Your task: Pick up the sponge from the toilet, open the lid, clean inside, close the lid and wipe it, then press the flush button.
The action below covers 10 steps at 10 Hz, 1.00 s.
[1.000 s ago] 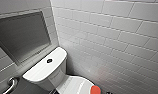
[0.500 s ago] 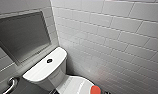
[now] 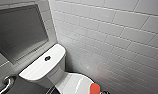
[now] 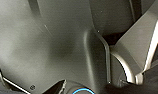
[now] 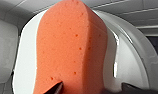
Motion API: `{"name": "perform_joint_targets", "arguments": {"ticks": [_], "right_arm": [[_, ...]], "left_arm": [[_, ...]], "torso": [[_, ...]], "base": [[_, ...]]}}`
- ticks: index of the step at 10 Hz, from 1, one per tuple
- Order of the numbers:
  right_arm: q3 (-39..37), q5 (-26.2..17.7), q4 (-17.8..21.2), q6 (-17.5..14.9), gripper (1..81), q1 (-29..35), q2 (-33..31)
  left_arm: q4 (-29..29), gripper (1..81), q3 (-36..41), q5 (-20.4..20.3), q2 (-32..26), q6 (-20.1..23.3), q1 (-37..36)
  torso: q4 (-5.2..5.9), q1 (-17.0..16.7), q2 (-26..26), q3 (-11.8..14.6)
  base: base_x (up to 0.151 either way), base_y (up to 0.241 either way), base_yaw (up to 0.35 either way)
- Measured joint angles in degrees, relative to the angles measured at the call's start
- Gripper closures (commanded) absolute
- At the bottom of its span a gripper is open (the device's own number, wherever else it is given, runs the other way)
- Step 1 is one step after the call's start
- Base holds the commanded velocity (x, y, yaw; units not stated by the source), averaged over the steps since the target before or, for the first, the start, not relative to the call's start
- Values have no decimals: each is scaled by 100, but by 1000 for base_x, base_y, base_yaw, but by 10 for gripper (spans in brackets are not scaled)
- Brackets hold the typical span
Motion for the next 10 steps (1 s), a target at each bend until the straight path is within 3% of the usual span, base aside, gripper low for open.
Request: {"name": "perform_joint_targets", "arguments": {"ticks": [5, 10], "right_arm": [[208, -37, -61, -40, 10, 69, -43], [964, 228, -535, -41, 10, -99, -28]], "left_arm": [[-2, 10, 0, -30, 0, 0, -33], [-2, 10, 0, -29, -2, -9, -33]], "torso": [[-2, 0, 0, -37], [-2, 0, 0, -40]], "base": [[0, 0, 0], [0, 0, 0]]}}
